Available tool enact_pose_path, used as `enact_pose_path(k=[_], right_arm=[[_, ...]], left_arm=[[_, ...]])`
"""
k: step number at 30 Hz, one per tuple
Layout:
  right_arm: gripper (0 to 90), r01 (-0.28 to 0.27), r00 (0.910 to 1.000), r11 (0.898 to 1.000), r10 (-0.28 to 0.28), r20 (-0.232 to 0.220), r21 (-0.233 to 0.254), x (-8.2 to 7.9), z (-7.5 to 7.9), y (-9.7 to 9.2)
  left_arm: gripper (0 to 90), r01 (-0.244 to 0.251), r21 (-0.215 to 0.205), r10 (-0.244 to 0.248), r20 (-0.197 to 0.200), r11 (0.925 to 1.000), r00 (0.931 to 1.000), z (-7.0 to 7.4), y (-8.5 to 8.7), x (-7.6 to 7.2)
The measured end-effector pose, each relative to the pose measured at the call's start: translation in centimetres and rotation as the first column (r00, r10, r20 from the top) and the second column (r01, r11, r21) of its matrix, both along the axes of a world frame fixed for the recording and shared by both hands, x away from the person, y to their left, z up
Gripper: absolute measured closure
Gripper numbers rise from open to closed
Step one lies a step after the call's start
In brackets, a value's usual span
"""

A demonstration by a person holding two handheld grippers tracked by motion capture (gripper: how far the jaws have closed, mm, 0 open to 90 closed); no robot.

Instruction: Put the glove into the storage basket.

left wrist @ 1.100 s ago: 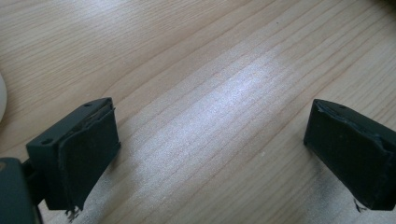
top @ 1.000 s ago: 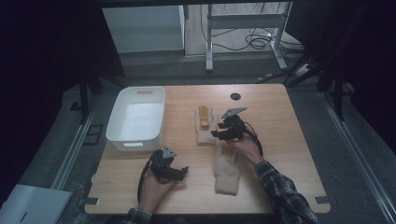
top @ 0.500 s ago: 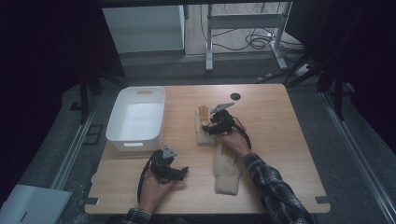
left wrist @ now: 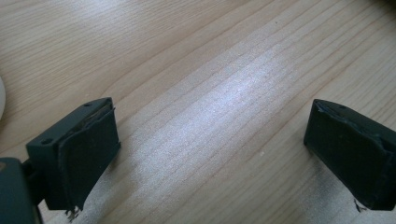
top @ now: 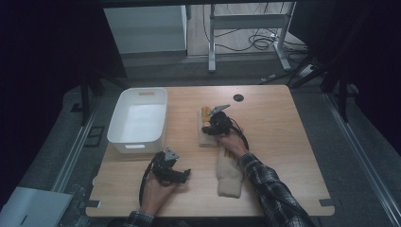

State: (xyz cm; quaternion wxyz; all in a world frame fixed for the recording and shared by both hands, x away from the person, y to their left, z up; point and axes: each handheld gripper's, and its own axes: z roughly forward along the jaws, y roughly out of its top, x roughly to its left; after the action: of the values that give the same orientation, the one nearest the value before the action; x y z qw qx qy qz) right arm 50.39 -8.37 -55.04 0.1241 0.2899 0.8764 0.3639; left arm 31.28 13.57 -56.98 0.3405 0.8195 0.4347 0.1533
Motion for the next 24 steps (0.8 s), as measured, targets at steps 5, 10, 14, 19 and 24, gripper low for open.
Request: enact_pose_path(k=[5, 10, 14, 19, 24], right_arm=[[60.6, 0.011, 0.9997, 1.000, -0.011, -0.023, 0.011, 0.0, 0.2, -0.3], [60.5, 0.015, 0.9994, 0.999, -0.014, -0.033, 0.031, 0.1, 0.6, -0.9], [60.5, 0.015, 0.9992, 0.999, -0.013, -0.037, 0.044, -0.1, 1.4, -1.4], [60.5, 0.010, 0.9995, 0.998, -0.009, -0.030, 0.054, -0.5, 2.6, -1.7], [60.5, 0.001, 0.9999, 0.999, 0.000, -0.017, 0.054, -1.0, 3.8, -2.1]], left_arm=[[3.1, 0.000, 0.000, 0.000, 0.000, 1.0000, 1.0000, 0.0, 0.0, 0.0], [3.1, 0.000, 0.000, 0.000, 0.000, 1.0000, 1.0000, 0.0, 0.0, 0.0], [3.1, 0.000, 0.000, 0.000, 0.000, 1.0000, 1.0000, 0.0, 0.0, 0.0], [3.1, 0.000, 0.001, 0.000, -0.001, 1.0000, 1.0000, 0.0, 0.0, 0.0], [3.1, 0.000, 0.002, 0.000, -0.001, 1.0000, 1.0000, 0.0, 0.0, 0.0]])
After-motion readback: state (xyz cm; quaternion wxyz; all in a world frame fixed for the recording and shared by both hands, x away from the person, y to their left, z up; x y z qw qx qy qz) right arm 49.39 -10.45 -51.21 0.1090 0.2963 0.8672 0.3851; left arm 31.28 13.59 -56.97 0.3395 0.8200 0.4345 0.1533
